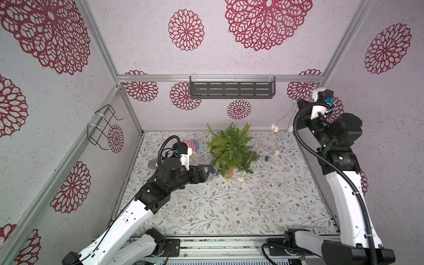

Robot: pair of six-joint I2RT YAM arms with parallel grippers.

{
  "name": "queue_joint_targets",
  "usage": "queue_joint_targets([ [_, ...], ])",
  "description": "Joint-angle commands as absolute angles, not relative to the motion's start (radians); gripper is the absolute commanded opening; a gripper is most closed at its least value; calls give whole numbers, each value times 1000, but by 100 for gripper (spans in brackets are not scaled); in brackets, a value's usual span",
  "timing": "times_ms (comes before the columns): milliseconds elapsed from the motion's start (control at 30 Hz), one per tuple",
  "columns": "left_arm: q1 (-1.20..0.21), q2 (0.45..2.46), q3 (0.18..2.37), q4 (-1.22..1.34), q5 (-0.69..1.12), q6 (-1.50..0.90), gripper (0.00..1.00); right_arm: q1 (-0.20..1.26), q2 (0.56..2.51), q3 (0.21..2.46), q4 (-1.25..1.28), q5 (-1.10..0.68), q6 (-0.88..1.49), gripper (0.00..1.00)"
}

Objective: Remove string lights from the small christmas tree
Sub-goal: Remove the light string from the Christmas tree.

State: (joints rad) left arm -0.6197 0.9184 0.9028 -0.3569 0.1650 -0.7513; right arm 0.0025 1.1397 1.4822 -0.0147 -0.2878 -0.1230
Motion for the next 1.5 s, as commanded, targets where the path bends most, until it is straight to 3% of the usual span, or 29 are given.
queue_joint_targets([
  [0, -667, 875, 885, -344, 109, -793, 89, 2, 1048, 1428, -24, -280, -66, 0],
  [533, -845, 906, 762, -202, 32, -876, 89, 0, 759, 1016, -194, -157, 64, 0],
  [867, -960, 1051, 671, 125, -148, -937, 86, 3, 782, 1052, -197, -191, 83, 0],
  [1200, -1054, 1259, 637, 383, -396, -1049, 72, 4, 756, 1042, -242, -195, 120, 0],
  [1467, -1058, 1279, 626, 406, -456, -1053, 73, 5, 645, 1025, -374, -82, 160, 0],
])
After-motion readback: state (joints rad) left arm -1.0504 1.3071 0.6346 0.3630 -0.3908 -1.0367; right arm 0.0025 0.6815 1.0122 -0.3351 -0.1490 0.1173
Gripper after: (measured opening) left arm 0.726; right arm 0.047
